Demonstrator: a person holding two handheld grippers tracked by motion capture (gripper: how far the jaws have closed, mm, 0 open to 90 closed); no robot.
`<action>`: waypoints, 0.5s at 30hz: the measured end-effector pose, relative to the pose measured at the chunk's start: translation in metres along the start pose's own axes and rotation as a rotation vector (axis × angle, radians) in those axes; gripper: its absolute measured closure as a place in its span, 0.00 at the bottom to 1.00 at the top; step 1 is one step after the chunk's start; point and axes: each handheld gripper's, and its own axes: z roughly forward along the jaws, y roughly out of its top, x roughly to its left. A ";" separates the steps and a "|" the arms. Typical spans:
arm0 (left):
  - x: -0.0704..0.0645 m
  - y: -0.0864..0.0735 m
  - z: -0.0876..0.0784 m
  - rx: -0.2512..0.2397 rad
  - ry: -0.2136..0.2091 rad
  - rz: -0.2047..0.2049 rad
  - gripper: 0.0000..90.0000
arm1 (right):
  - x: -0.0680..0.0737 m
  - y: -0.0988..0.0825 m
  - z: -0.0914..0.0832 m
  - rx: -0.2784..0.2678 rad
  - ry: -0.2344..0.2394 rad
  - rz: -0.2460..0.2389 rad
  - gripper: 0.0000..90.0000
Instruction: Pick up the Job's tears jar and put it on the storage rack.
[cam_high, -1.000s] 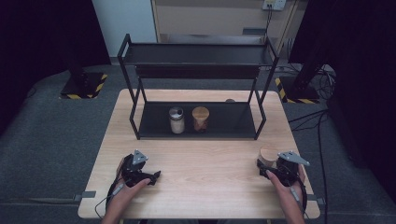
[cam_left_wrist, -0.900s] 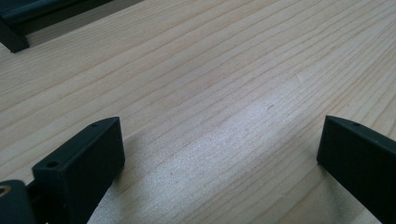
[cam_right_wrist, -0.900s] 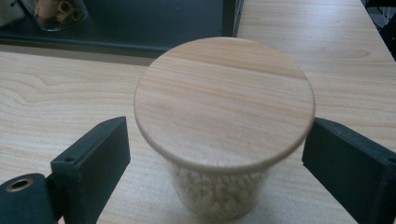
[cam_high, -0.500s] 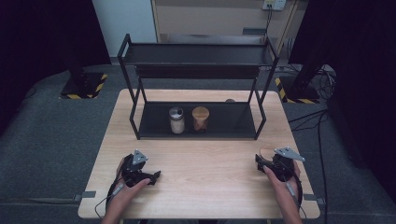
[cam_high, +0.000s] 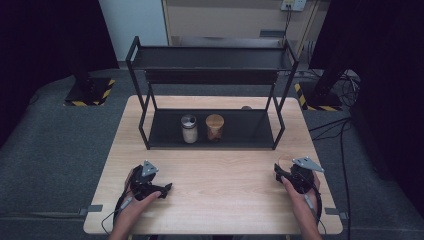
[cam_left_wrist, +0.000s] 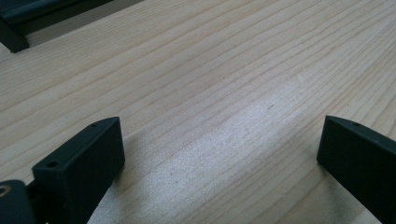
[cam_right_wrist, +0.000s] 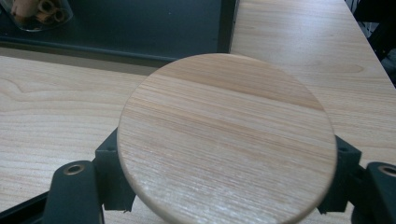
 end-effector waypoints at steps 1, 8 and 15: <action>0.000 0.000 0.000 0.000 0.000 0.000 0.00 | 0.000 0.000 0.000 -0.001 -0.001 0.000 0.29; 0.000 0.000 0.000 0.000 0.000 0.000 0.00 | 0.004 -0.001 -0.005 -0.014 -0.004 -0.016 0.29; 0.000 0.000 0.000 0.000 0.000 0.000 0.00 | 0.005 0.005 -0.014 -0.023 0.008 -0.039 0.29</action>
